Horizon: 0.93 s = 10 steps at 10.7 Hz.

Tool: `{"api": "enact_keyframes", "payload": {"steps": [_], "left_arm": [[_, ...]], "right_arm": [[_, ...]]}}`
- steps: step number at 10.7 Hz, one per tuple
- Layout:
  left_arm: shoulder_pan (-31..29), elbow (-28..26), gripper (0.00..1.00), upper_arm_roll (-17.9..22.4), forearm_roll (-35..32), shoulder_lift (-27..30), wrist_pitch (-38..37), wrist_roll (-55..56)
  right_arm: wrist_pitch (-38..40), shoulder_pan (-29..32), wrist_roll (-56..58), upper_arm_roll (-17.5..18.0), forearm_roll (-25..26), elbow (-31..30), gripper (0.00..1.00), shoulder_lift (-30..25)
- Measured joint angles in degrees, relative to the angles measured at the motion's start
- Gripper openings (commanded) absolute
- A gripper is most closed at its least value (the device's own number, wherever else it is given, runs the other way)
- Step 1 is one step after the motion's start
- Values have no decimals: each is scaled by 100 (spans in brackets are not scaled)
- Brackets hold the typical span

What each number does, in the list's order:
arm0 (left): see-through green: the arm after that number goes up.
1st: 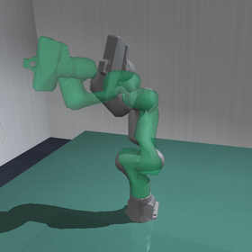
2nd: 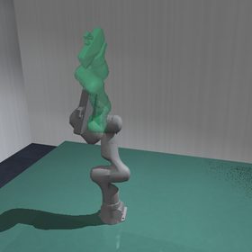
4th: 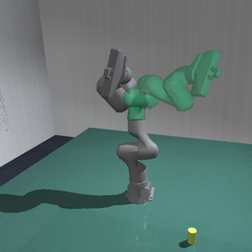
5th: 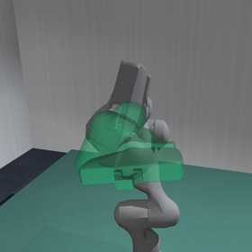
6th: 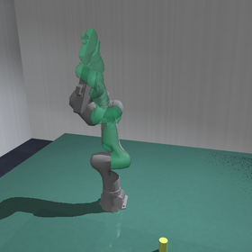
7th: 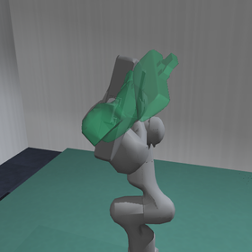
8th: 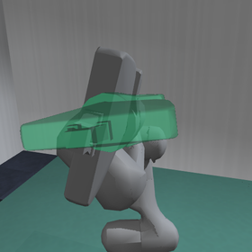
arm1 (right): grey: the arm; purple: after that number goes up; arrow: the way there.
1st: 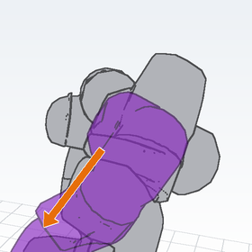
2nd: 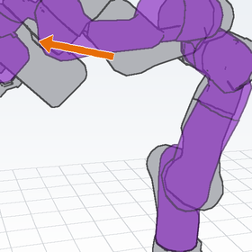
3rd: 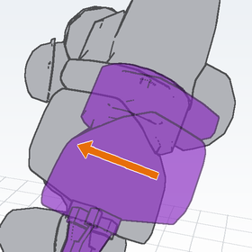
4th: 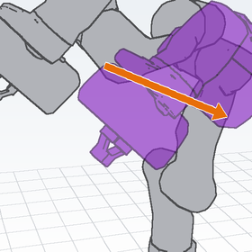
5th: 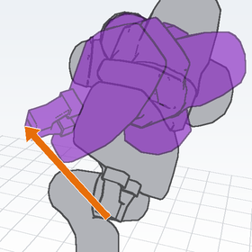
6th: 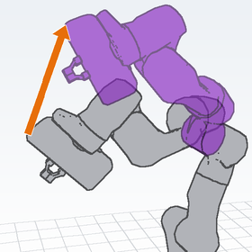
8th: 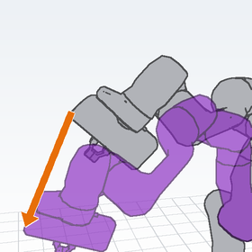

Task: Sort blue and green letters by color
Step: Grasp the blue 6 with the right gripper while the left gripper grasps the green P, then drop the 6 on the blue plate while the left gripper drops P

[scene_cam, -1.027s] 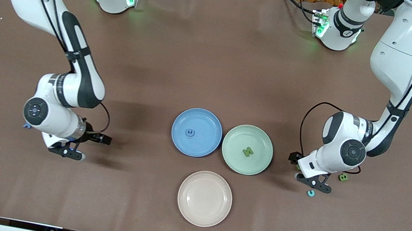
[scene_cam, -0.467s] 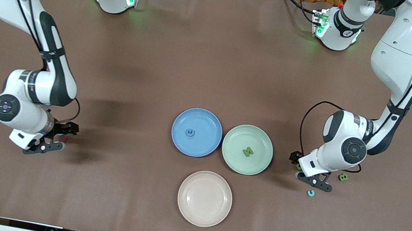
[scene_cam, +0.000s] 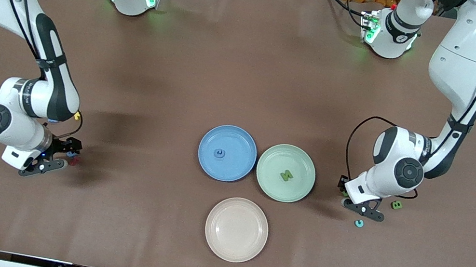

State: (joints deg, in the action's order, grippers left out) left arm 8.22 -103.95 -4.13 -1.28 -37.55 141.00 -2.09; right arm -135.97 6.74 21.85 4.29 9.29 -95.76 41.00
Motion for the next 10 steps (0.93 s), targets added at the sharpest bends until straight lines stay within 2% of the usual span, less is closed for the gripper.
{"api": "enact_keyframes", "payload": {"steps": [5,6,7,8,10], "left_arm": [[112,-14,14,-2,-5,23,0,313],[125,-14,13,-3,-5,25,-1,363],[135,-14,13,-3,-5,45,-1,404],[140,-2,13,3,-5,112,-88,432],[150,65,13,33,-5,370,-417,503]], "right_arm": [[-274,-22,27,40,1,-262,100,0],[-274,-22,27,41,1,-289,97,0],[-274,-22,27,40,1,-304,41,0],[-274,-21,29,40,2,-308,0,0],[-274,-8,32,37,2,-323,0,0]]}}
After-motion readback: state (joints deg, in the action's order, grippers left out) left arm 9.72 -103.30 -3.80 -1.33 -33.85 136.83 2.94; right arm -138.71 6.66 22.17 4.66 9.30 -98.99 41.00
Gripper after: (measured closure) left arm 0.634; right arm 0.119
